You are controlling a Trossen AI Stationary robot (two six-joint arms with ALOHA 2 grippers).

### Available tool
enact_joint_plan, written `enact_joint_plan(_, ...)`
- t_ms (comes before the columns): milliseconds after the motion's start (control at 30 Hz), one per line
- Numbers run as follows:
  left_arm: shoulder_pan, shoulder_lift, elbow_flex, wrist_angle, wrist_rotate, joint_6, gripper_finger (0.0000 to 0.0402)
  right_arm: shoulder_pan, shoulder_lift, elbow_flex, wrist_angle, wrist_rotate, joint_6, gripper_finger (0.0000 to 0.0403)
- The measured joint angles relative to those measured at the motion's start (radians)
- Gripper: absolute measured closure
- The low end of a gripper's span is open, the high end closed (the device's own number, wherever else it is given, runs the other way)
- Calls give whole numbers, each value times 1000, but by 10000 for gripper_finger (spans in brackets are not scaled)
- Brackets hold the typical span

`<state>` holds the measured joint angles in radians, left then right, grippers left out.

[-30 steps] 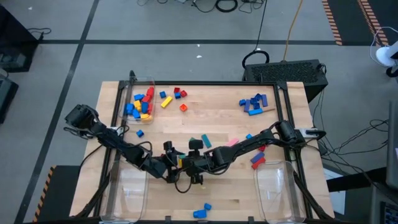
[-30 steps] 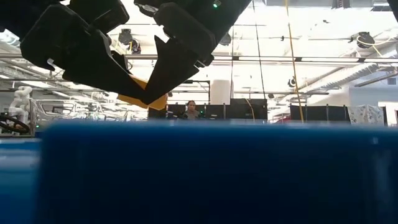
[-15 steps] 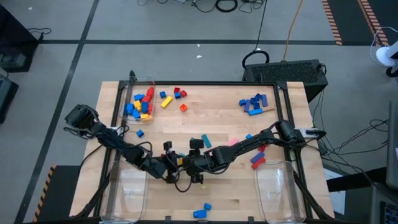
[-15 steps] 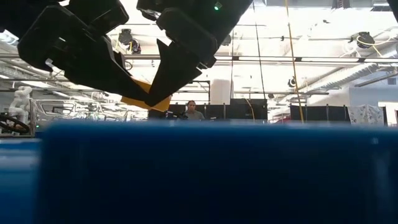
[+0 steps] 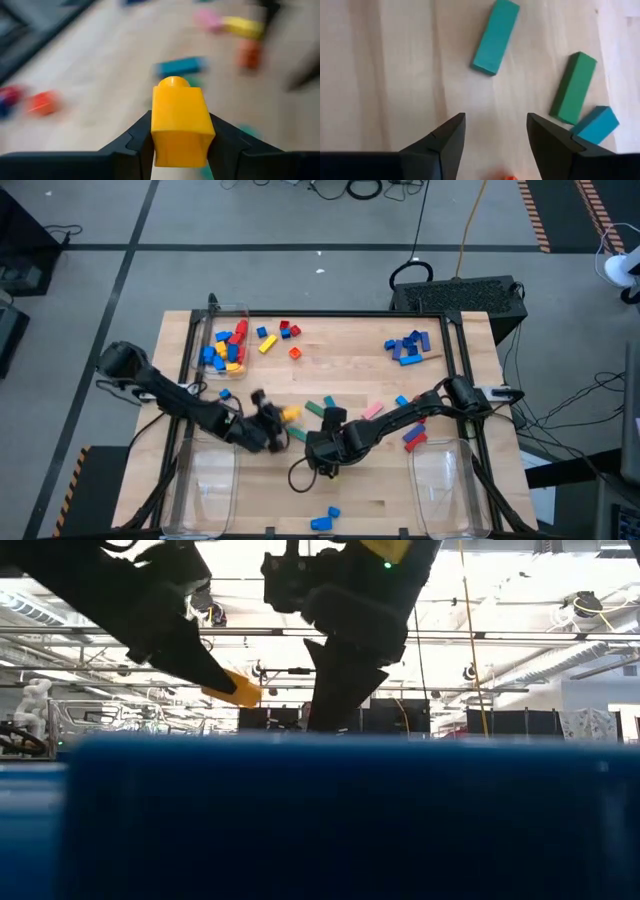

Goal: Sort blocks by size
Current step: Put the yellow one stud game piece into the top left transparent bin

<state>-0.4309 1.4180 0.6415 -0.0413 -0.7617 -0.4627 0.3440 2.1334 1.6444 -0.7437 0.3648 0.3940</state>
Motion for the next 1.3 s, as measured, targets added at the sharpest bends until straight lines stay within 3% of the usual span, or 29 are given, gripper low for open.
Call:
enact_joint_plan(267, 159, -266, 0, -470, -129, -296, 258, 34, 0, 0, 46, 4, 0, 205)
enact_joint_plan(500, 318, -430, 0, -697, -164, -421, 257, 46, 0, 0, 52, 31, -6, 204)
enact_joint_plan(833, 465, -464, 0, -759, -154, -454, 256, 45, 1, 0, 31, 33, -21, 204)
enact_joint_plan(1067, 601, -463, 0, -810, -49, -452, 256, 28, 1, 0, -5, 60, -79, 204)
enact_joint_plan(1300, 676, -463, -1, -815, -13, -442, 253, -12, 1, 0, -29, 59, -103, 204)
